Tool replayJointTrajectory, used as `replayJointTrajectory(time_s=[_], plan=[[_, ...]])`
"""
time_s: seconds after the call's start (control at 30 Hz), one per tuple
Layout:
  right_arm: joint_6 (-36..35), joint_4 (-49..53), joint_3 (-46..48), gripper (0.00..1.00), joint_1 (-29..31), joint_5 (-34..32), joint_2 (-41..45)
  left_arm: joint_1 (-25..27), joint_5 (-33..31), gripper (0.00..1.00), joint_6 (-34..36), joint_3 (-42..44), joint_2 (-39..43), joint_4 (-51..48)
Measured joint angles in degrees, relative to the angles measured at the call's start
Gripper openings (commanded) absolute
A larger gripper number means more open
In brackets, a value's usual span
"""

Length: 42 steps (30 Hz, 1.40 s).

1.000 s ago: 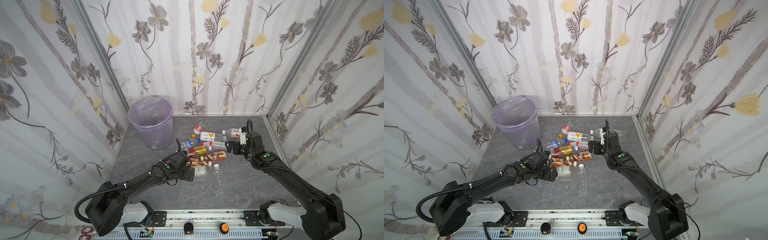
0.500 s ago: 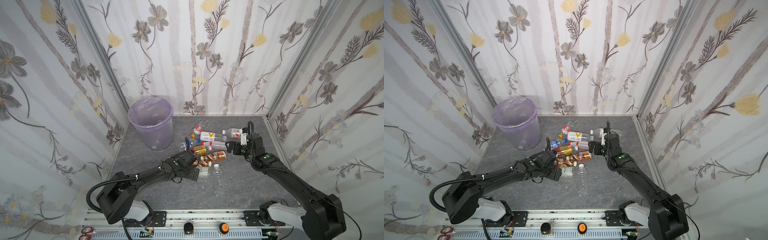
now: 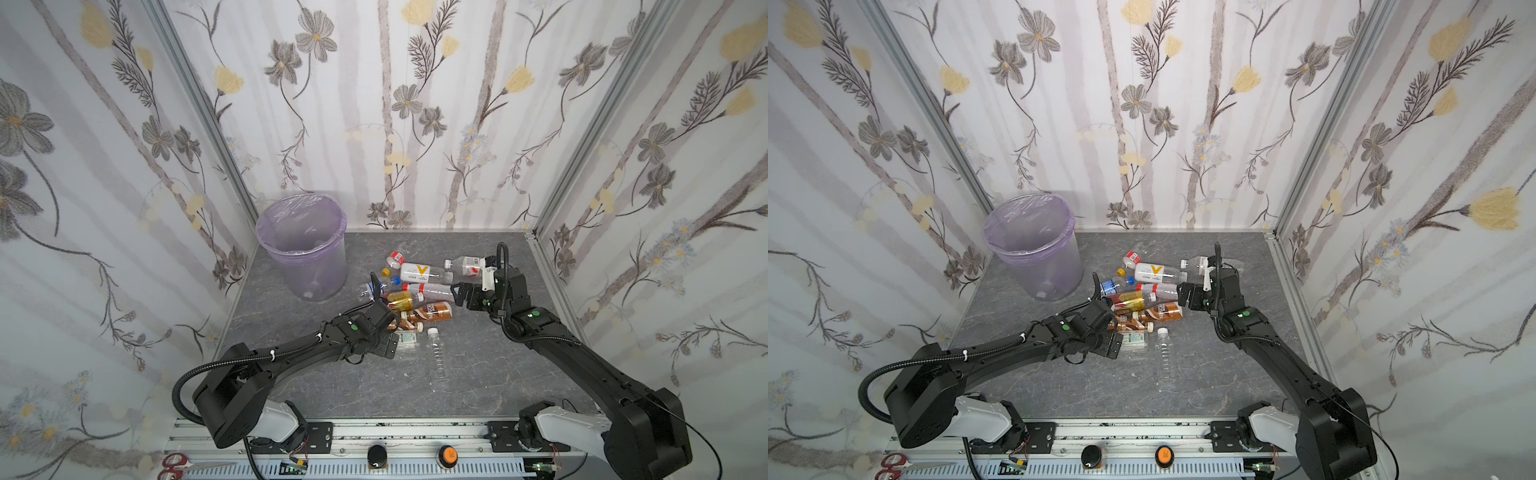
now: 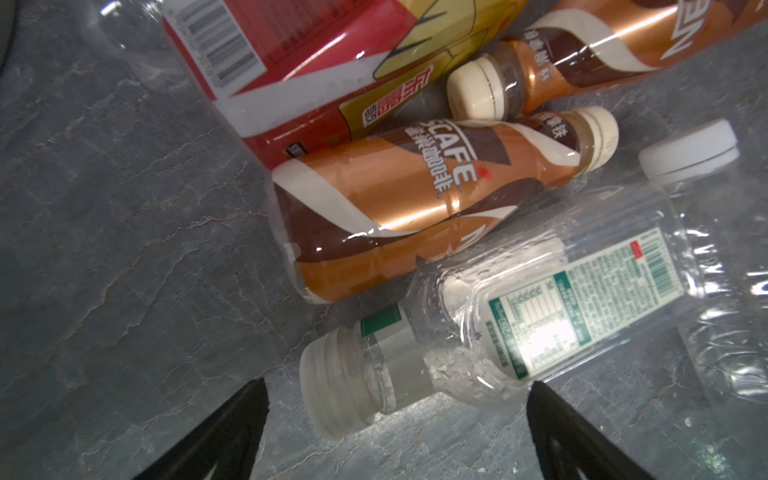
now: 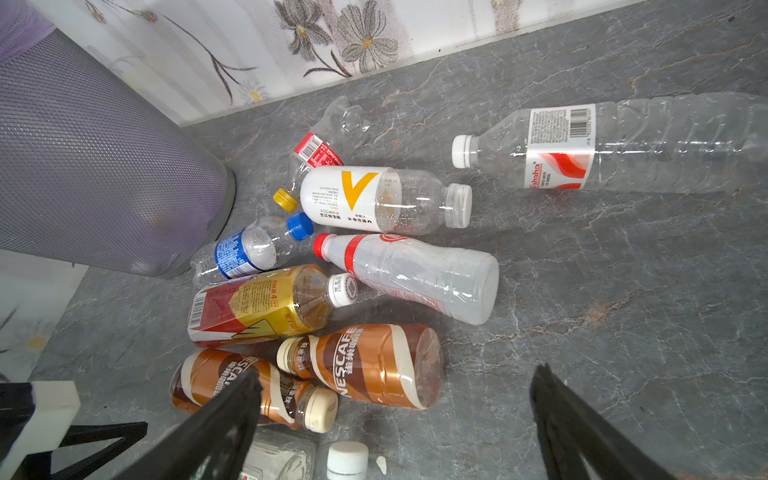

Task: Throw the plastic bottles in the bin
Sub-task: 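Lower both grippers to the cluster and grasp a small clear bottle with the right gripper, then lift the small clear bottle with the right gripper and drop it into the wastebasket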

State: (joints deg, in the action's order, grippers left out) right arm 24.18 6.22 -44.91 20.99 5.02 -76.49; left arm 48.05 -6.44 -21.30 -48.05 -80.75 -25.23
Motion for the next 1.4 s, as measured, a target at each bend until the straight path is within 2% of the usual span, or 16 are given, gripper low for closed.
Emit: replayJointTrajectory(time_s=[0.23, 0.4, 0.73, 0.93, 1.13, 1.4], plan=[[1.95, -1.55, 4.17, 1.00, 4.59, 2.34, -0.48, 0.00, -0.90, 1.00, -1.70, 0.39, 5.05, 0.00], [2.54, -1.55, 4.90, 1.00, 10.38, 1.14, -2.21, 0.00, -0.81, 1.00, -2.78, 2.05, 7.74, 0.15], [6.12, -0.76, 10.40, 1.00, 17.22, -3.08, -2.75, 0.00, 1.73, 1.00, -5.68, 5.11, 13.46, 3.93], [8.59, -0.59, 11.96, 0.94, 21.59, -5.16, -4.11, 0.00, 3.39, 1.00, -6.40, 5.84, 15.13, 9.16], [10.69, -0.61, 13.40, 0.82, 24.52, -6.25, -5.53, 0.00, 3.67, 1.00, -6.82, 6.21, 15.19, 11.58], [12.00, -0.55, 14.51, 0.66, 25.29, -8.00, -7.89, 0.00, 3.72, 1.00, -7.28, 7.04, 15.45, 12.37]])
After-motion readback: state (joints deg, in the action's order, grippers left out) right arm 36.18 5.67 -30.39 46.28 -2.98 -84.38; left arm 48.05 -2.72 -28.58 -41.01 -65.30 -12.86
